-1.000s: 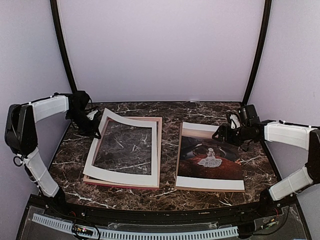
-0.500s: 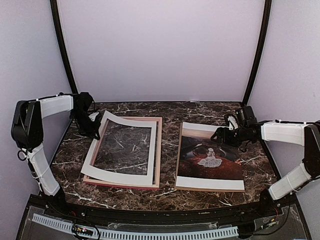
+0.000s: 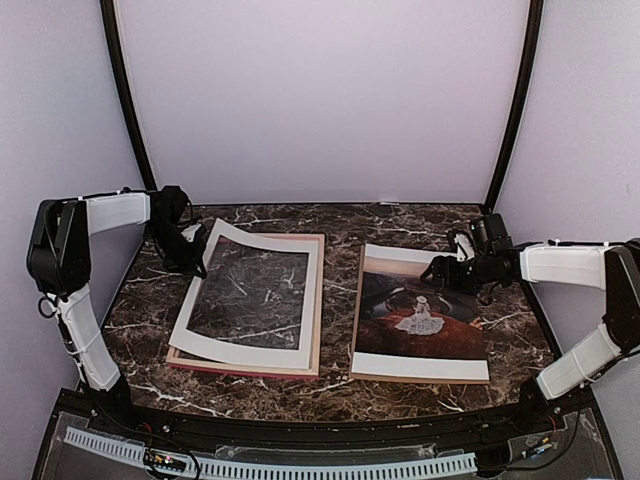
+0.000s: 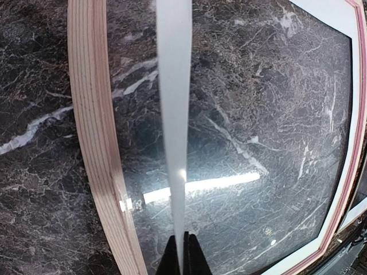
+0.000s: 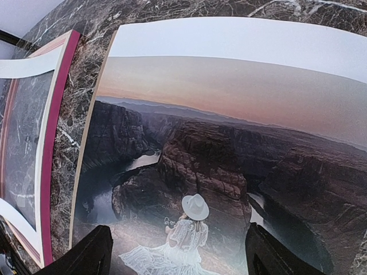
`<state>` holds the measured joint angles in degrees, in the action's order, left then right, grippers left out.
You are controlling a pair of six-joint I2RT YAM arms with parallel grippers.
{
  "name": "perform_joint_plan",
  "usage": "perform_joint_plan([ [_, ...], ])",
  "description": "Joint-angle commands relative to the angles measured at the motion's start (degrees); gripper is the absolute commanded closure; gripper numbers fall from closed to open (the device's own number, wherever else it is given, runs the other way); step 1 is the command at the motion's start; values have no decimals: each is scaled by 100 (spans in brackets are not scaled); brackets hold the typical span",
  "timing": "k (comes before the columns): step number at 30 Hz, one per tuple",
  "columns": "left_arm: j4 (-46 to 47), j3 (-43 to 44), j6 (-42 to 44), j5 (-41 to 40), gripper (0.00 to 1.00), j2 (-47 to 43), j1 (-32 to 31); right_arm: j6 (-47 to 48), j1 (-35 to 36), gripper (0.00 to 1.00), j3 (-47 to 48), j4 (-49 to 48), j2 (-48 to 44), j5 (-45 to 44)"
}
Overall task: Put the photo into the frame
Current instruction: Place the mat board on the glass panel.
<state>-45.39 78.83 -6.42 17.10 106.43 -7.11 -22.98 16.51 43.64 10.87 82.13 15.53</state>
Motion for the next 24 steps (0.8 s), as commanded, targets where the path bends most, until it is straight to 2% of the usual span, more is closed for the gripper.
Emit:
perform_joint_plan([
  [1, 69, 151, -79, -1, 100, 23, 17, 31, 60, 19, -57, -235, 44, 62],
  [8, 98, 129, -144, -41, 100, 68, 17, 13, 63, 19, -75, -276, 65, 67],
  [12, 122, 109, -172, -27, 96, 91, 17, 30, 62, 19, -79, -268, 56, 45],
  [24, 110, 150, -224, -258, 59, 109, 17, 30, 61, 19, -92, -244, 49, 25],
])
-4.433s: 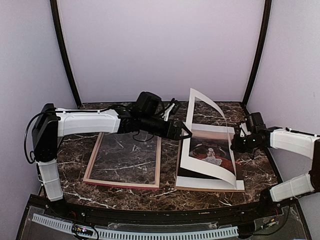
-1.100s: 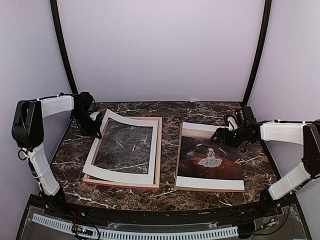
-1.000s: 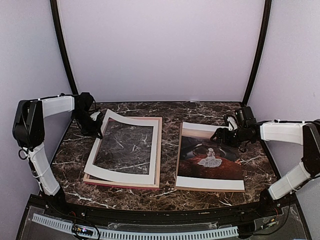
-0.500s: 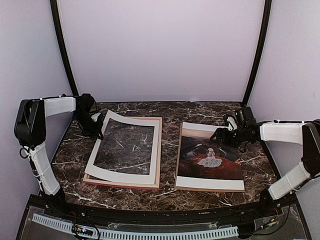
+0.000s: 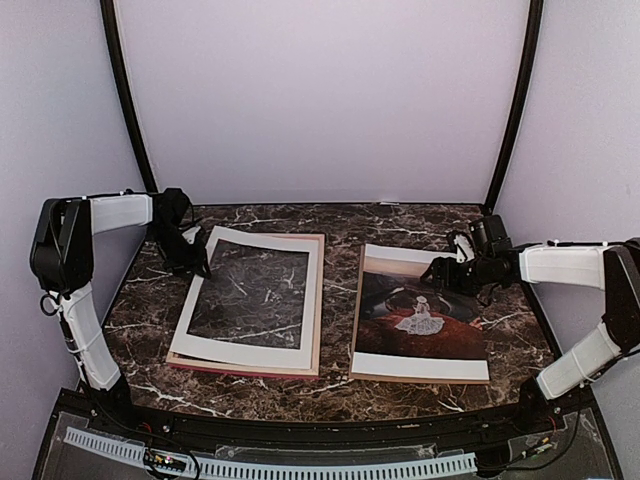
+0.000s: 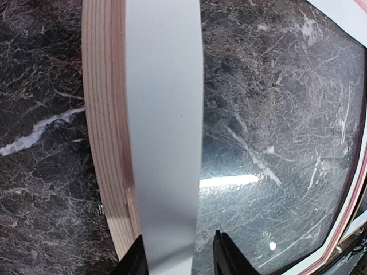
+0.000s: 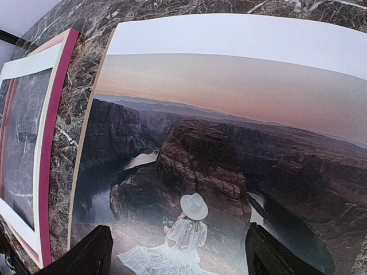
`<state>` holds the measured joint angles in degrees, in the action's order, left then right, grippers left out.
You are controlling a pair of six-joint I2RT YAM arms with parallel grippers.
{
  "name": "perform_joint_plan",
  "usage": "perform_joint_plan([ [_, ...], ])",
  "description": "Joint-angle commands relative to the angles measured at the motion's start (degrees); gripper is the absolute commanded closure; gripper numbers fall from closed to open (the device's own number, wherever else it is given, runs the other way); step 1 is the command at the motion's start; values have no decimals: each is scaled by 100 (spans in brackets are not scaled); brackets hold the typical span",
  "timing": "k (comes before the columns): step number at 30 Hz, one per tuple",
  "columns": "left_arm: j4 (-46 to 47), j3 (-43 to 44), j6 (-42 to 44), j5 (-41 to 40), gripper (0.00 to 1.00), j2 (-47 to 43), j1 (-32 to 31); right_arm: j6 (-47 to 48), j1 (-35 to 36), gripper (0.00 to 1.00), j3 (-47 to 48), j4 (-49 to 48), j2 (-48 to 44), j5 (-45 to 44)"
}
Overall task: Put the photo into the frame
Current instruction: Place the mat board on the glass panel.
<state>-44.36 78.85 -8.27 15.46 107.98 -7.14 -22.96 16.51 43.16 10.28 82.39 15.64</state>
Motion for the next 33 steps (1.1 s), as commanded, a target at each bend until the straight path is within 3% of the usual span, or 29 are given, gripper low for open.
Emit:
perform_joint_plan([
  [1, 6, 148, -40, -104, 56, -57, 19, 28, 62, 19, -44, -185, 22, 11],
  [12, 53, 150, -23, -328, 38, -242, 9, 61, 60, 18, -11, -67, -27, -164],
  [20, 138, 150, 106, -724, 34, -564, -360, 108, 54, 16, 42, 216, -174, -786],
  [33, 1221, 355, -176, -750, 29, -410, -631, 29, 54, 15, 0, 72, -85, -712],
])
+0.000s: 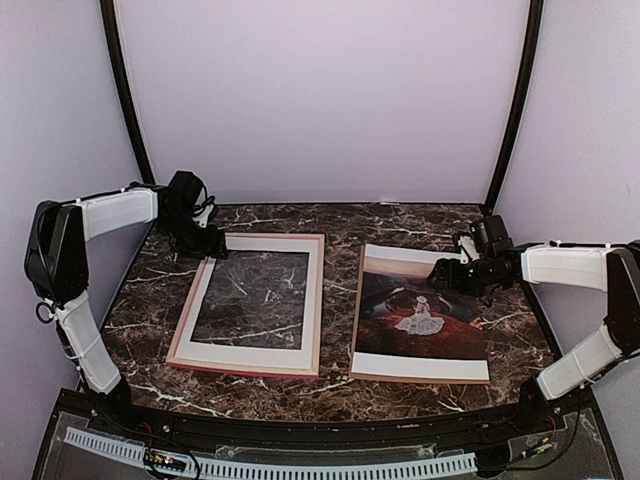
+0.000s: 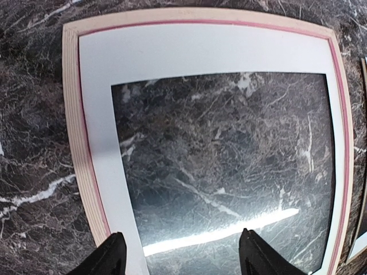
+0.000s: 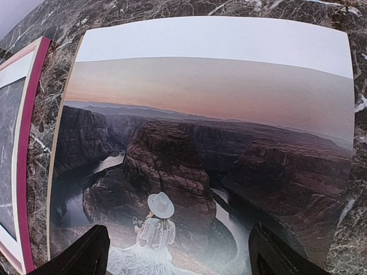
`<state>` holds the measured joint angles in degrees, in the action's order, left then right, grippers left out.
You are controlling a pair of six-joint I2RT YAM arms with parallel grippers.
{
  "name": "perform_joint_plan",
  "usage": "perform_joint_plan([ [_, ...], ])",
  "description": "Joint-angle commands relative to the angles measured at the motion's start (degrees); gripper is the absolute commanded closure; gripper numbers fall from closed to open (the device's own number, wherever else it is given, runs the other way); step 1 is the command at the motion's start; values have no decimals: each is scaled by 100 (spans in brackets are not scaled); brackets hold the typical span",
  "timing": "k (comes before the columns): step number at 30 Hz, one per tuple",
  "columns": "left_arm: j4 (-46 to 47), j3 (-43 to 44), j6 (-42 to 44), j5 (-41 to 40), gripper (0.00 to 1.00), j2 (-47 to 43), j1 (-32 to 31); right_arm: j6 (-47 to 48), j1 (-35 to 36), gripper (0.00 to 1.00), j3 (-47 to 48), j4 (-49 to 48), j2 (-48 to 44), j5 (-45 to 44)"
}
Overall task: Put the photo into the frame
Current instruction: Place the mat board on the glass panel, then press the mat board against the glass panel.
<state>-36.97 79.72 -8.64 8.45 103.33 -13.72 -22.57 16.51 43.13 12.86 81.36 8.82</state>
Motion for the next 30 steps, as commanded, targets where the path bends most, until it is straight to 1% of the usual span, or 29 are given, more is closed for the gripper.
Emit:
perform_joint_plan([
  [1, 558, 385, -151, -83, 29, 174, 27, -11, 54, 15, 2, -182, 24, -39],
  [10, 780, 1433, -240, -86, 26, 1209, 140, 24, 54, 15, -36, -175, 55, -63],
  [16, 954, 1793, -278, 67, 25, 1839, 280, 24, 54, 14, -73, -221, 89, -60],
  [24, 1098, 1815, -309, 192, 25, 2242, 316, -2, 54, 15, -138, -212, 55, -82],
  [30, 1139, 1662, -332, 169, 25, 2306, 317, -4, 54, 14, -139, -179, 37, -129],
])
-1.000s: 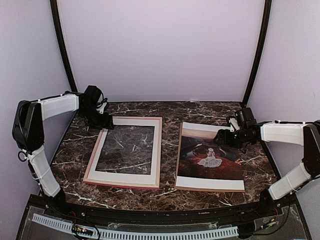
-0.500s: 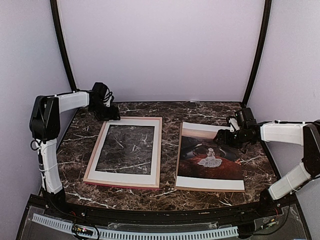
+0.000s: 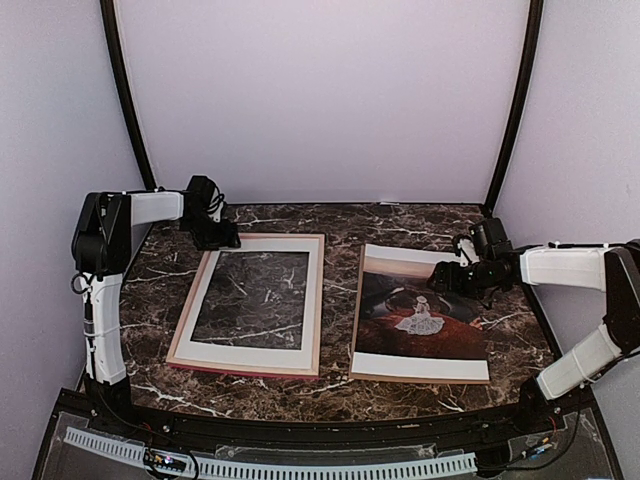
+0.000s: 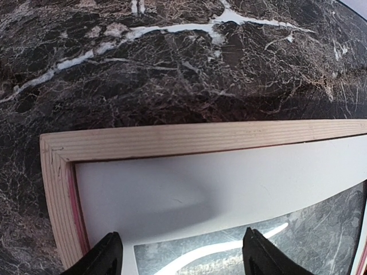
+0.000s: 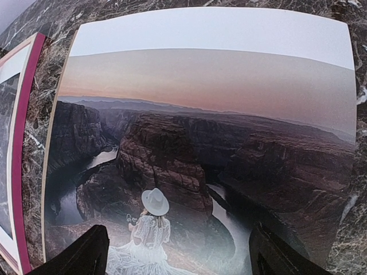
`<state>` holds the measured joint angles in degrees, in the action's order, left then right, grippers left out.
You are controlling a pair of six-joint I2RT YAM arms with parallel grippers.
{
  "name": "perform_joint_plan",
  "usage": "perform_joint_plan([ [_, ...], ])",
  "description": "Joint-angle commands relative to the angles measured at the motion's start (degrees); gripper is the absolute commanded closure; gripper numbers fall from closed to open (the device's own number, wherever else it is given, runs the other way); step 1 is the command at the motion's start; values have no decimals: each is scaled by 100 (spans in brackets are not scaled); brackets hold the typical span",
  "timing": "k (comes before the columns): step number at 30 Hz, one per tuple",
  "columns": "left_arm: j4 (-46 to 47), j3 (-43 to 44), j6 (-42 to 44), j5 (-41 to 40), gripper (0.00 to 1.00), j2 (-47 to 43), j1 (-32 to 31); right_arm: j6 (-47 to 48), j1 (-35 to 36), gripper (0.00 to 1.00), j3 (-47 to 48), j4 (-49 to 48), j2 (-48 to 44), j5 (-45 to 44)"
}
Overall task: Put the photo into the frame
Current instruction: Press the mat board against the glass panel.
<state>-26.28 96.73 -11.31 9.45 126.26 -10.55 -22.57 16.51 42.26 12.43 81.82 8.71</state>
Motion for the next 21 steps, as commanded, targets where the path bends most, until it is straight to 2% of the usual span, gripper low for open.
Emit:
perform_joint_plan([
  [1, 35, -42, -65, 58, 25, 4, 0, -2, 54, 14, -47, -115, -16, -136],
  [11, 44, -84, -106, 253, 25, -620, -7, -19, -122, 11, -88, 106, -199, -756],
  [21, 537, -866, -296, 781, 25, -1853, -347, -113, -1107, 9, -426, 31, -204, -803],
])
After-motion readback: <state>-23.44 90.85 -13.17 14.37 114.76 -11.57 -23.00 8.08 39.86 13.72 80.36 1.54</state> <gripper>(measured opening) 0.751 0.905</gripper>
